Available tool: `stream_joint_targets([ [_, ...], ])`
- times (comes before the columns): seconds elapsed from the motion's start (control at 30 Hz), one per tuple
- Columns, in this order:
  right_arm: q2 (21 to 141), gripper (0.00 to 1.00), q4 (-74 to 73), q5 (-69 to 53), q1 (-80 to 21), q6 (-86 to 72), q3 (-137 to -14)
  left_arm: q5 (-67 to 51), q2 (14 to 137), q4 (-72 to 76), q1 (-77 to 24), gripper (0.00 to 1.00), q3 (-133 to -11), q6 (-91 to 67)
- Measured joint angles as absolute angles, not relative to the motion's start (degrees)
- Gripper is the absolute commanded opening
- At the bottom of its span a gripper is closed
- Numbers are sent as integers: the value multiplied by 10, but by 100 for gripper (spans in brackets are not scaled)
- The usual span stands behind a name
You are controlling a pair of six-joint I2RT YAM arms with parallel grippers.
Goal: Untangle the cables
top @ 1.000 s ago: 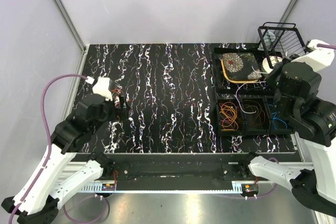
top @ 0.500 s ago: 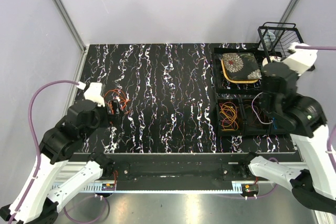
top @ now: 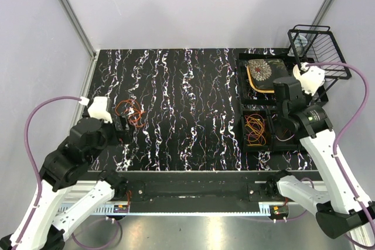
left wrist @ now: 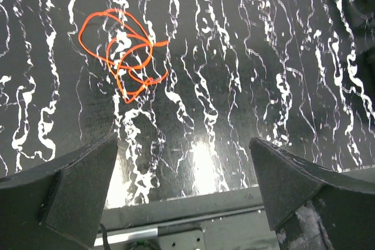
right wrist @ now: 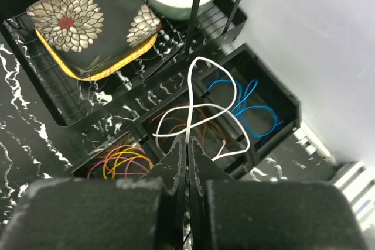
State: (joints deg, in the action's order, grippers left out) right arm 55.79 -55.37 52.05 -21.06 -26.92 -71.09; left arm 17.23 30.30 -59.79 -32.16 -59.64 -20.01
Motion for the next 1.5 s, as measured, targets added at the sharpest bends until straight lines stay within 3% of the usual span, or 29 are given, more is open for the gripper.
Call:
stream_joint_targets([
  [0.5,607,0,-516,393,-140,-361,-550,185,232,-505,-322,99,-502,-210],
  [0.8,617,0,-451,332,-47,-363,-499,185,224,-481,-322,99,-491,-210],
  [1.5,795,0,-258,203,35,-323,-464,190,223,-467,-322,99,-482,-211],
])
